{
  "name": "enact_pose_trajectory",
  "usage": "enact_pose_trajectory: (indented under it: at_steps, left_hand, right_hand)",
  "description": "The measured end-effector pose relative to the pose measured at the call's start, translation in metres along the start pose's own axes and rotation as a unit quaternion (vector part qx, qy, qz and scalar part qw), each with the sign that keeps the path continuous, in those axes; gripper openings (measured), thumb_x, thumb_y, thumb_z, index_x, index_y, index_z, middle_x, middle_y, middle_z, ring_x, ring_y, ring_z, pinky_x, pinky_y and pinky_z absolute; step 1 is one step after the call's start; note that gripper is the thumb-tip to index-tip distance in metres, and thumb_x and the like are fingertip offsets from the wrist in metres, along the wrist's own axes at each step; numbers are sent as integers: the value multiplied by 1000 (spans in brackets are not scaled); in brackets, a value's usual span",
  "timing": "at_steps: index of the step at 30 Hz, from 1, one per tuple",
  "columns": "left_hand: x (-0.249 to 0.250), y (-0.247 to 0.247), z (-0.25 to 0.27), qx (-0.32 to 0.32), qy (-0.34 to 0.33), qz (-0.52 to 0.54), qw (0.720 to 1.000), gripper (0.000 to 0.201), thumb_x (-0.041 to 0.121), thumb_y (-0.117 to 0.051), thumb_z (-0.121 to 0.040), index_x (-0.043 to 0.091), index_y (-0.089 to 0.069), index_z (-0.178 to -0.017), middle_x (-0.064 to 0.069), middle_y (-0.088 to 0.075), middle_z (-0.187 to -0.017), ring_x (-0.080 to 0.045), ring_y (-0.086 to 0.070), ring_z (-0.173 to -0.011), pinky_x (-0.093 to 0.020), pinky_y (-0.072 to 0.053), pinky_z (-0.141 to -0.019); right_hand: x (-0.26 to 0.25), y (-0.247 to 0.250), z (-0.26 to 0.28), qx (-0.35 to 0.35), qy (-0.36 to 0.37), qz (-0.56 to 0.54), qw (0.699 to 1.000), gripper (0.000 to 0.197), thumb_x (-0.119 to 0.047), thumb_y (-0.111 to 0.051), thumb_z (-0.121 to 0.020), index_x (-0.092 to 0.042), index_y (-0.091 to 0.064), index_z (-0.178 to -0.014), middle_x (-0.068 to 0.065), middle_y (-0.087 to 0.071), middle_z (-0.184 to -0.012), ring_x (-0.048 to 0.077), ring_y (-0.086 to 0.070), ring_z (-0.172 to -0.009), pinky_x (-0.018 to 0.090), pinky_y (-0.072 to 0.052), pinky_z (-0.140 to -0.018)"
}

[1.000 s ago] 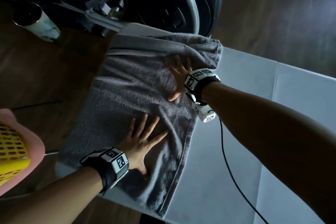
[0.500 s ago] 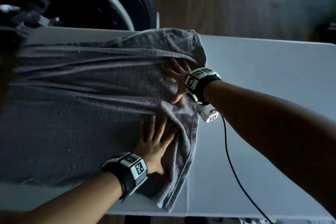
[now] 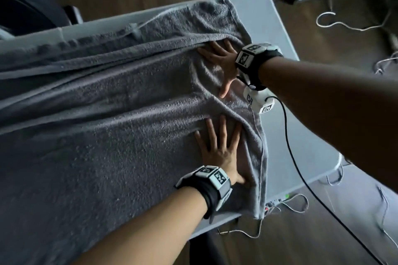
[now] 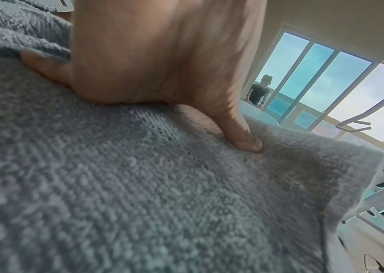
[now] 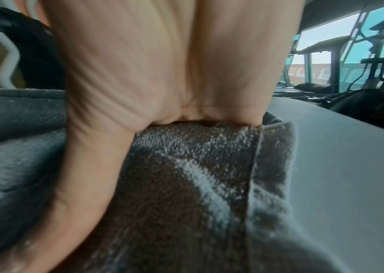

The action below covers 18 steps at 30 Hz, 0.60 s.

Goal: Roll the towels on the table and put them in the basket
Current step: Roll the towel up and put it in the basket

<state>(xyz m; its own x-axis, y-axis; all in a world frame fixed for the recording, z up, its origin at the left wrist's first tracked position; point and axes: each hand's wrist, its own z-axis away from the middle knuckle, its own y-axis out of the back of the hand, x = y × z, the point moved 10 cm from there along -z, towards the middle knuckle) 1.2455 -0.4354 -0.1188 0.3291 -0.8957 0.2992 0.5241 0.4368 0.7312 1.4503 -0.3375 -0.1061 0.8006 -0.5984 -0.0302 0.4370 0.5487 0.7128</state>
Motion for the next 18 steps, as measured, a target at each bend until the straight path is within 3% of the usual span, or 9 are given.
enact_pose_trajectory:
  at_steps: [7, 11, 13, 16, 18]
  left_hand:
    - [72, 0, -45, 22, -7, -13, 1000, 149, 72, -78, -46, 29, 23, -147, -14, 44, -146, -45, 44, -127, -72, 25, -96]
    - [93, 4, -56, 41, -9, -15, 999, 150, 71, -78, -46, 27, 23, -148, -14, 40, -148, -45, 41, -130, -71, 24, -97]
    - [96, 8, -54, 53, -19, -4, 998, 149, 69, -80, -44, 28, 17, -150, -13, 32, -153, -45, 34, -135, -70, 22, -98]
    - [84, 16, -34, 73, -68, 3, 995, 139, 68, -79, -51, 27, 9, -152, -13, 21, -157, -41, 21, -142, -66, 16, -104]
    - [58, 18, -5, 82, -92, 34, 992, 117, 61, -71, -70, 25, 2, -153, -13, 15, -159, -36, 15, -145, -62, 13, -109]
  right_hand:
    - [97, -8, 9, 2, -40, 3, 999, 153, -56, -89, -38, -47, 22, -142, -5, 29, -155, 37, 24, -140, 67, 5, -107]
    - [106, -2, 11, 53, -41, 46, 997, 150, -64, -85, -37, -41, 15, -147, 2, 22, -157, 39, 17, -142, 56, 11, -111]
    - [101, 1, 15, 66, -47, 35, 996, 147, -57, -88, -41, -39, 10, -149, 4, 19, -158, 42, 12, -143, 56, 7, -112]
    - [91, 0, 32, 90, -68, -50, 992, 122, -37, -87, -62, -42, -2, -150, 1, 4, -161, 36, 0, -146, 63, -2, -111]
    - [79, -2, 59, 172, -76, -126, 974, 91, -33, -77, -74, -38, -24, -148, 2, -24, -156, 31, -23, -142, 59, -14, -112]
